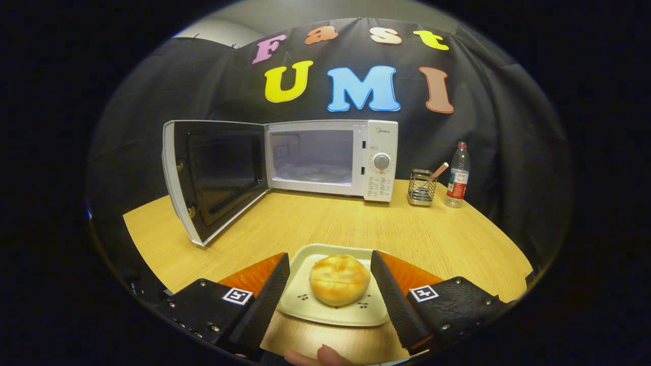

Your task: Open the microwave, put the food inside, and close the microwave door.

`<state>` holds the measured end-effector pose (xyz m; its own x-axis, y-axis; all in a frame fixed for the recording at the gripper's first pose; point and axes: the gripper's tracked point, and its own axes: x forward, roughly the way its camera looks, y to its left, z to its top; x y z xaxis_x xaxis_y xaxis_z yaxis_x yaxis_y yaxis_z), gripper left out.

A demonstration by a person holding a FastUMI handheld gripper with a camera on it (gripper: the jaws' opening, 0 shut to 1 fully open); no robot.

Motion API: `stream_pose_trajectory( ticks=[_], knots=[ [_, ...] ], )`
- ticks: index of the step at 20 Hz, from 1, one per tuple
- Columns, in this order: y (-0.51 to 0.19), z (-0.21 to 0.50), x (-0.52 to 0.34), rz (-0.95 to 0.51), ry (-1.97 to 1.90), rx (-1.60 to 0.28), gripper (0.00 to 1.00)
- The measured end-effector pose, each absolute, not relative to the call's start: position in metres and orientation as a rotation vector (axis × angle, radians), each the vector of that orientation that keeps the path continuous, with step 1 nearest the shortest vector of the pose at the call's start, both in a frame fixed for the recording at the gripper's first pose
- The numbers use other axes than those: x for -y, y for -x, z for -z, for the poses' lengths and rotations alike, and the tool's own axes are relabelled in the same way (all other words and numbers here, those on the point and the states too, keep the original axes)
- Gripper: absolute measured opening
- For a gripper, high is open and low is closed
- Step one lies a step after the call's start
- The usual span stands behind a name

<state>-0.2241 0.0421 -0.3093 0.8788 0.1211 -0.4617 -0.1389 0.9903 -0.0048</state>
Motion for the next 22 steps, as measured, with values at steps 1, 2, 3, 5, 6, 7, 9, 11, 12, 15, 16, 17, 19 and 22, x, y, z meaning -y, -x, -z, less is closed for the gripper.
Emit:
stream_pose_trajectory(
  ticks=[1,2,3,5,6,7,9,11,12,15,16,17,19,22],
  knots=[
    [0.222,0.315,-0.038,-0.122,0.045,-0.494,0.97],
    [0.222,0.324,-0.035,-0.111,0.053,-0.523,0.96],
    [0.222,0.331,-0.035,-0.111,0.052,-0.548,0.97],
    [0.222,0.343,-0.04,-0.132,0.042,-0.593,0.97],
    [0.222,0.347,-0.041,-0.136,0.044,-0.615,0.97],
    [0.221,0.35,-0.038,-0.124,0.054,-0.63,0.97],
    [0.22,0.358,-0.035,-0.12,0.039,-0.666,0.97],
    [0.222,0.359,-0.037,-0.131,0.019,-0.679,0.97],
    [0.223,0.36,-0.036,-0.129,0.022,-0.69,0.96],
    [0.221,0.36,-0.034,-0.121,0.018,-0.687,0.88],
    [0.223,0.36,-0.034,-0.122,0.019,-0.69,0.84],
    [0.223,0.358,-0.034,-0.124,0.018,-0.687,0.82],
    [0.224,0.36,-0.035,-0.124,0.012,-0.69,0.74],
    [0.224,0.355,-0.035,-0.134,-0.004,-0.676,0.65]
  ],
)
